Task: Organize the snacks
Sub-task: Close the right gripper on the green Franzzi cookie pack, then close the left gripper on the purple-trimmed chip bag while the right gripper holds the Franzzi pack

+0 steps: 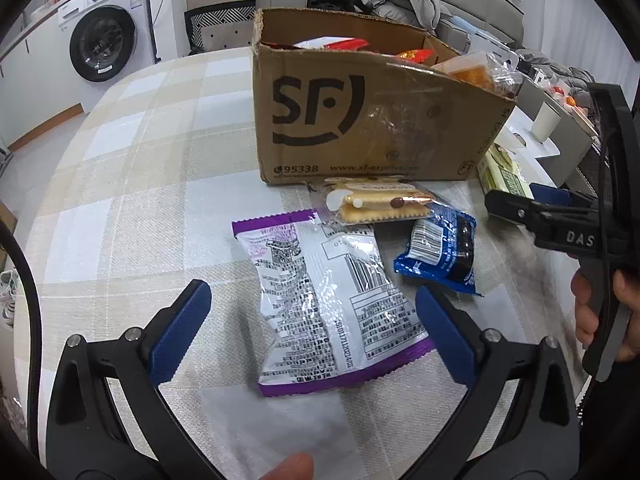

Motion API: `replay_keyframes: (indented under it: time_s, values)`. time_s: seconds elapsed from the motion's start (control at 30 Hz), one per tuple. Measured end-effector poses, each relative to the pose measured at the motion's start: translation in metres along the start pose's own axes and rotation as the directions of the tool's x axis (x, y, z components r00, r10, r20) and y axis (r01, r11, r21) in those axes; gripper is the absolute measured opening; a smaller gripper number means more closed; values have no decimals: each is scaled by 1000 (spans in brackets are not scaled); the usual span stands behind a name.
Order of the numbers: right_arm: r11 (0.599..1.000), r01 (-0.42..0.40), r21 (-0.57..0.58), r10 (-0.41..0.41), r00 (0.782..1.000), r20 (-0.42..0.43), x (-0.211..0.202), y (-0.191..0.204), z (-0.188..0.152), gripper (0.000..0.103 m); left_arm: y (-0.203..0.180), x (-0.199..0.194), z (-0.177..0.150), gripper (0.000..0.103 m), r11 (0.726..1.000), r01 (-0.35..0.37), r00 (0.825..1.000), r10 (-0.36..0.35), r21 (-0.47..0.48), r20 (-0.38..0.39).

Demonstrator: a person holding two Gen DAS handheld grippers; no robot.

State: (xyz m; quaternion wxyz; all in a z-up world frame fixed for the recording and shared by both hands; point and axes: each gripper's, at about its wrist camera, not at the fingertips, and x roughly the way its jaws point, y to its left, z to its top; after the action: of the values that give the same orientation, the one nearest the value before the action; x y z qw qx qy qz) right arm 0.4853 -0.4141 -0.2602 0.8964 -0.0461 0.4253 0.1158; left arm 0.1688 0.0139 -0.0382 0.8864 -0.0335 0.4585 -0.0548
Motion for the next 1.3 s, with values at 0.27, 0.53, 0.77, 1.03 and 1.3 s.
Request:
replay_keyframes:
  time_s: [0.27, 0.53, 0.77, 1.03, 1.3]
  values:
    - [999, 45, 8, -45, 998, -35, 5, -15, 2, 103, -1, 7, -3, 102, 1000, 4, 1000, -4, -2, -13]
    - [997, 57, 43, -56, 998, -37, 2, -39, 0, 102, -1, 5, -2, 102, 999, -35, 999, 35, 21, -6]
    - [998, 59, 22, -58, 998, -28, 9, -26, 1, 86, 0, 11, -4, 102, 1000, -19, 1000, 19, 16, -15]
    - [999, 36, 27, -36, 999, -1, 7, -30, 1, 67, -4, 13, -6, 85, 999, 20, 1000, -20, 34, -12]
    - [998, -20, 67, 19, 999, 27, -1, -44, -2, 59, -10, 12, -9, 70, 997, 1, 1000, -2, 77, 14]
